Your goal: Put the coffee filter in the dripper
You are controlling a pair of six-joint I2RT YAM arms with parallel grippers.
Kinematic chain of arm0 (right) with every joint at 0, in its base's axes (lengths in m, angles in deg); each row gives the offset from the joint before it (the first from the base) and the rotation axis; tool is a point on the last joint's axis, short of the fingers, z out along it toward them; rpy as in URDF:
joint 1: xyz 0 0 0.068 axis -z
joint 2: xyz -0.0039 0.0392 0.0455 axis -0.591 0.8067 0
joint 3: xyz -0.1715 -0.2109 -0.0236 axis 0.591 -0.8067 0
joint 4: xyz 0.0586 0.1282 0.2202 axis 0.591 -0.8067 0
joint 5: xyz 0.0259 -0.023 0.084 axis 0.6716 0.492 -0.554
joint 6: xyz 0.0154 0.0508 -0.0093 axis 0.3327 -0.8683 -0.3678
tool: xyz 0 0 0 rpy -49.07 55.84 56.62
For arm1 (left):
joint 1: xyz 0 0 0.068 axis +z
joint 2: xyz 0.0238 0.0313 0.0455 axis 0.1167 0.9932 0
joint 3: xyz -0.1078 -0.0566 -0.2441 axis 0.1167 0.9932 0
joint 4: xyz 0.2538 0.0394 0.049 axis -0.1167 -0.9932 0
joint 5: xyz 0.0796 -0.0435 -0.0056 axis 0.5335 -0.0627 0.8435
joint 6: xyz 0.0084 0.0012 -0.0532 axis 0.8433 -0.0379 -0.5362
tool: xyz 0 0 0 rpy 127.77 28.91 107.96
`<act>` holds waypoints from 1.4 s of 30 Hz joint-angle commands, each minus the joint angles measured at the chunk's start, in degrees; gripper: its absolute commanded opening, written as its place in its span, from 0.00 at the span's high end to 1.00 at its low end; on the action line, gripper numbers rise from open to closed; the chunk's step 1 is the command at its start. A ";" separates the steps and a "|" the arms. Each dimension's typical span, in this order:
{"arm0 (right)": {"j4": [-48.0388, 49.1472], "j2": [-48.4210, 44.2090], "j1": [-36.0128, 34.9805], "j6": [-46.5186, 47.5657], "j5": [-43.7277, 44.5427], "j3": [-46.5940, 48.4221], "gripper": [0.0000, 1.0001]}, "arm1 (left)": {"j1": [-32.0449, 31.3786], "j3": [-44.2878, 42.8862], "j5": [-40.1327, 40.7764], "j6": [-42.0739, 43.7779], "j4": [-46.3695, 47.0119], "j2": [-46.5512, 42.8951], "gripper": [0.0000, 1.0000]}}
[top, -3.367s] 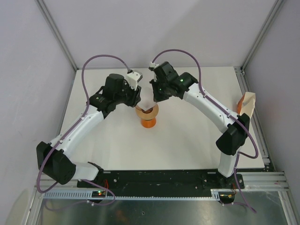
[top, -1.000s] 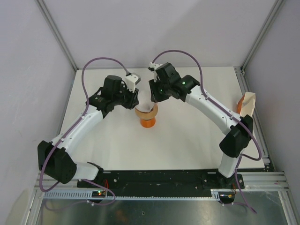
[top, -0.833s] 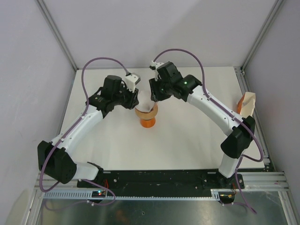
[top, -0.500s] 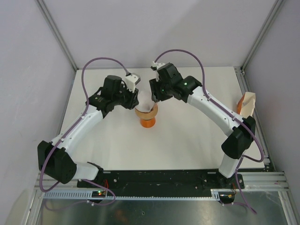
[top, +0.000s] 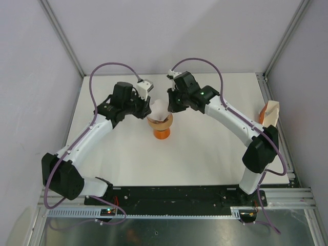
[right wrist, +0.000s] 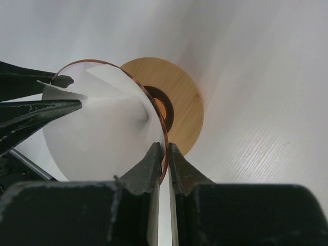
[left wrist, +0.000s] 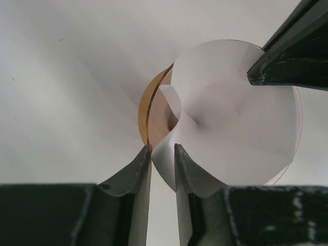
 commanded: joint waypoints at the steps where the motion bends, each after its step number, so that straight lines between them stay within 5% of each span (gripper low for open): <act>1: 1.73 0.14 0.40 0.14 -1.52 0.04 0.94 | 0.75 -0.60 -0.66 1.04 -0.51 1.94 0.78; 7: 0.50 1.68 0.80 -0.83 -2.29 0.45 1.00 | 1.86 0.69 -2.38 0.73 -0.52 3.08 0.87; 42: -9.24 12.80 3.96 -0.63 -8.07 6.62 1.00 | 6.70 4.69 -9.60 1.76 -1.67 14.35 0.91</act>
